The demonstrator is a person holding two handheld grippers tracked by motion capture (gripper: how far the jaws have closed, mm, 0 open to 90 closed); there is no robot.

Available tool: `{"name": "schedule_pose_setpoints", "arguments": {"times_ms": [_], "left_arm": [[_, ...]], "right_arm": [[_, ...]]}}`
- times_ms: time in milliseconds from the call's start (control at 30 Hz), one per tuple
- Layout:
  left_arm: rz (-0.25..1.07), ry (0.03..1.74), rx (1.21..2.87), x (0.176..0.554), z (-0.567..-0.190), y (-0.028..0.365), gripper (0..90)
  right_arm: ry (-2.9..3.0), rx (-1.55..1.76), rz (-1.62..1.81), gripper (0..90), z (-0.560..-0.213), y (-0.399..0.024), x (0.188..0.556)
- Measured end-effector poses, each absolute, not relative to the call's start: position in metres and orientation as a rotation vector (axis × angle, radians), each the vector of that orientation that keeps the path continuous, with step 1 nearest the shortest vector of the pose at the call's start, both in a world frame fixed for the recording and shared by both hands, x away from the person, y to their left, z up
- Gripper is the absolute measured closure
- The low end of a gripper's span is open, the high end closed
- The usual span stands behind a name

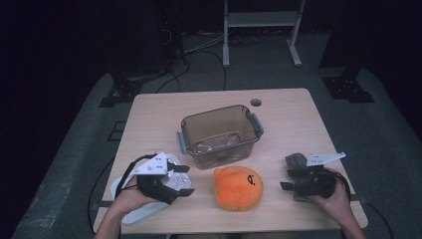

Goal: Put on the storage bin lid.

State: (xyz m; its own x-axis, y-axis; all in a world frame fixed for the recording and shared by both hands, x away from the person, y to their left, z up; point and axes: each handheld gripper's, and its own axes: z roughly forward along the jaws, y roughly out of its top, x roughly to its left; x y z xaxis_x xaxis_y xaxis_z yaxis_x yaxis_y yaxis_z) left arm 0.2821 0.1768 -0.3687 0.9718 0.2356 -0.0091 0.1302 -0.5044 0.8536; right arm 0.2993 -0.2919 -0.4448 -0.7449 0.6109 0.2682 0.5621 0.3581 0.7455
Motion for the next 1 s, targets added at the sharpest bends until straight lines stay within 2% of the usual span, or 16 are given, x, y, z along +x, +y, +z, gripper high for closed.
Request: {"name": "schedule_pose_setpoints", "arguments": {"times_ms": [400,1000], "left_arm": [[0.054,0.171,2.104,0.294,-0.369,0.115,20.6],[0.09,0.132,2.145,0.309,-0.379,0.064,19.3]], "right_arm": [[2.534,1.104,1.372,33.6,-0.445,-0.295,0.299],[2.537,1.1,1.377,33.6,-0.445,-0.296,0.301]]}}
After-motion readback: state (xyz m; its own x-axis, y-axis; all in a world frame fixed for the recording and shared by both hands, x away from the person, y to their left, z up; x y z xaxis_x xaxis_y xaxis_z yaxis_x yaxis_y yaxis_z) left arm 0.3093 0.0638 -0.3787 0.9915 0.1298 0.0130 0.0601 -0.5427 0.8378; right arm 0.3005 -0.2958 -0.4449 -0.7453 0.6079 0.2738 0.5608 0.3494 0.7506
